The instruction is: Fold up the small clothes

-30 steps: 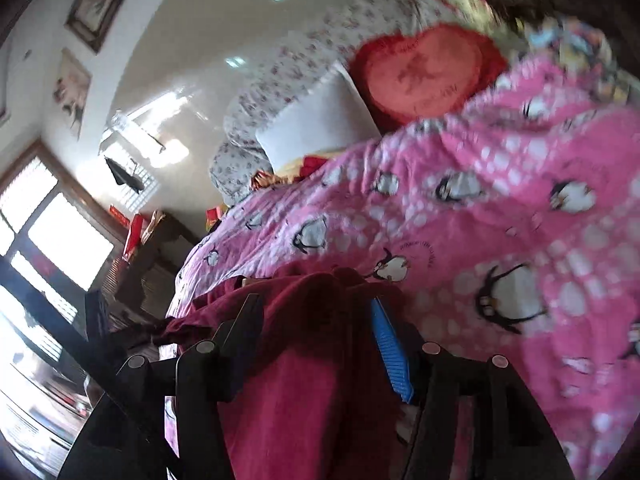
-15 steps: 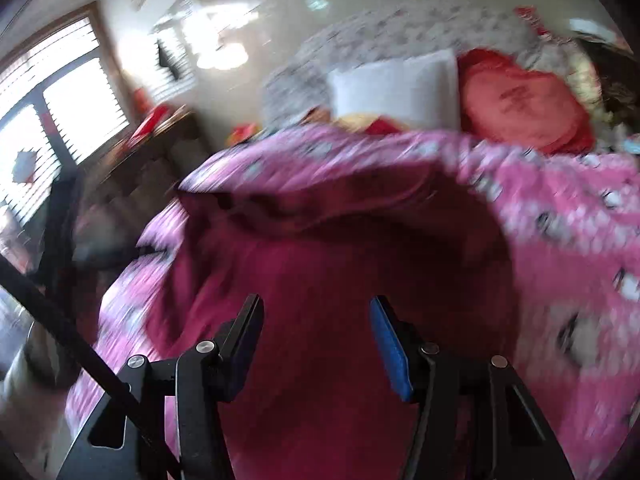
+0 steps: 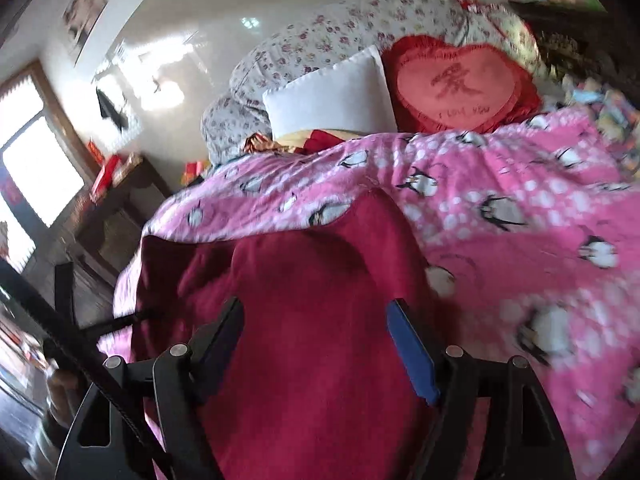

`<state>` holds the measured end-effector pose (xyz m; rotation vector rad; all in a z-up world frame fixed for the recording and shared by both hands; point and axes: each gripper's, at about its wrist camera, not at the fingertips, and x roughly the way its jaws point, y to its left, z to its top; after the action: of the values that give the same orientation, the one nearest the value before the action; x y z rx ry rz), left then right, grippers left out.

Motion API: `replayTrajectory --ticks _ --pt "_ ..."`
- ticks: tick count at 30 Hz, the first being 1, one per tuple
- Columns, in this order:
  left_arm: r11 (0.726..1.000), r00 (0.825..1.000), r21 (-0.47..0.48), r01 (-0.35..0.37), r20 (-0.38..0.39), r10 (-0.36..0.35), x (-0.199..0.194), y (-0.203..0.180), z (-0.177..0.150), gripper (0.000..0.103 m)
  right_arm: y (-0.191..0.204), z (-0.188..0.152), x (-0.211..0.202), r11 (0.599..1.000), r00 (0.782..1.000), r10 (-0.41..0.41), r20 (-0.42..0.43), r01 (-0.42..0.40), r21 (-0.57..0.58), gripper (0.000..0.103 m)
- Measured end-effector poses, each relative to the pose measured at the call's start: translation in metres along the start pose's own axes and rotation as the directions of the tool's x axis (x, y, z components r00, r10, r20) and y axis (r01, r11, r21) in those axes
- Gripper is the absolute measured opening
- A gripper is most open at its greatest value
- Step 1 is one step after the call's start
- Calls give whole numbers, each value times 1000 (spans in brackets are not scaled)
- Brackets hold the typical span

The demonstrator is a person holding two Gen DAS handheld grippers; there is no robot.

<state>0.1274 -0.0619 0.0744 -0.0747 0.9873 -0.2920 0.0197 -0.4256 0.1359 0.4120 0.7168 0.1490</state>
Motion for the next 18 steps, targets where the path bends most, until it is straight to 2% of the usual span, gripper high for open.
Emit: replayTrajectory --ticks 2,4,7,9,11,15,18 --pt "1000 1000 3 10 16 -10 -11 4 -13 82 9 -16 -16 998 1000 3 -5 -4 -57 78" --pt "1000 1000 -11 -12 15 12 -15 9 -26 82 13 -35 -27 997 1000 -6 -13 5 -78 78" --pt "998 998 -13 -56 18 57 -13 11 -48 82 6 -65 -19 991 993 -105 -59 99 -92 74" --pt "995 995 5 -103 -8 103 -4 9 -59 85 1 -77 -3 976 980 -180 -82 167 -140 74" --pt "993 992 14 -120 -27 121 4 7 -62 85 -2 -78 8 966 971 -218 -92 202 -160 74" --pt "994 993 -29 -105 -58 104 6 14 -64 85 0 -69 -12 978 981 -185 -55 178 -107 75" --pt "991 990 4 -135 -30 135 -5 12 -63 85 5 -66 -31 981 986 -166 -22 162 -104 75"
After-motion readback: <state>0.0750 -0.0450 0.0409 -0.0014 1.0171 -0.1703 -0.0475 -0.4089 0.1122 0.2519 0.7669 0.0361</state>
